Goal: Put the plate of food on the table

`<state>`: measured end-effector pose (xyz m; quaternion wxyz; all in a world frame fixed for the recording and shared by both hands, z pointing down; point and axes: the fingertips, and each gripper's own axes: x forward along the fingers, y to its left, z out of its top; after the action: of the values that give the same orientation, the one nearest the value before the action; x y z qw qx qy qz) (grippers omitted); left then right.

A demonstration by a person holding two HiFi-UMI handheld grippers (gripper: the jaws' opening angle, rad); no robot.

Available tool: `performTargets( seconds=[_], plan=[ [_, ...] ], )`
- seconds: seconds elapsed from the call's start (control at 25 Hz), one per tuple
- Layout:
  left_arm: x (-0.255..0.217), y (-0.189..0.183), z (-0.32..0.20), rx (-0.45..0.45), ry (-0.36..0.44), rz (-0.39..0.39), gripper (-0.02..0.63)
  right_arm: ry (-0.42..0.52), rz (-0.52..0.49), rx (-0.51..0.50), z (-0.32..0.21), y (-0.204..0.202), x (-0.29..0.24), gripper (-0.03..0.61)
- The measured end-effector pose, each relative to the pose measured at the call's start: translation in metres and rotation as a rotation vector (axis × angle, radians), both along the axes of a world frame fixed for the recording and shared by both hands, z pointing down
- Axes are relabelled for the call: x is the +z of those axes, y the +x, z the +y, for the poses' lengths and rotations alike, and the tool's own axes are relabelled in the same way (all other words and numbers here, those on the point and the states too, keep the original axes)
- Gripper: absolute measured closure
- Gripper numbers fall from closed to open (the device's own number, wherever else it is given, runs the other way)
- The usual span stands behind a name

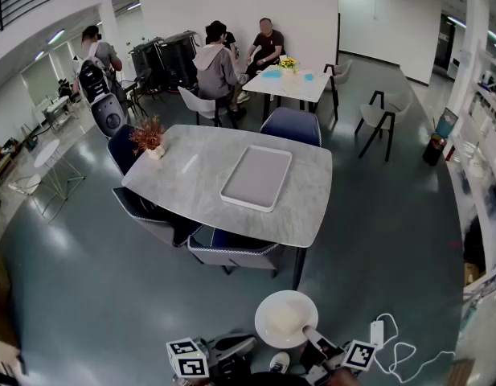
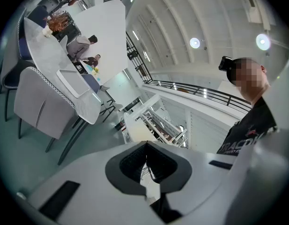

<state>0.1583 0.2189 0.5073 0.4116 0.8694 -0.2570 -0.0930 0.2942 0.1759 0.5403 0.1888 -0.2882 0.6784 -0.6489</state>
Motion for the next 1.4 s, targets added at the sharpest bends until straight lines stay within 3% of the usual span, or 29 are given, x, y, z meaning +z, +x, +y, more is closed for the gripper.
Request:
performTargets(
  seconds=[0.96,1.24,1.4],
  plan=[
    [-0.006,-0.005,0.003,-0.026,0.003,-0.017,0.609,0.020,-0.040,0.027,-0.011,0.003,-0.005,0.558],
    [-0.006,-0.034,-0.001,-0.059,0.000,-0.018,0.609,0.021,-0.052,0.013,-0.020,-0.022,-0.009,0.558],
    [-0.002,-0.057,-0.014,-0.023,0.005,-0.015,0.608,0.006,-0.053,0.053,-0.027,-0.042,-0.006,0.558]
  ],
)
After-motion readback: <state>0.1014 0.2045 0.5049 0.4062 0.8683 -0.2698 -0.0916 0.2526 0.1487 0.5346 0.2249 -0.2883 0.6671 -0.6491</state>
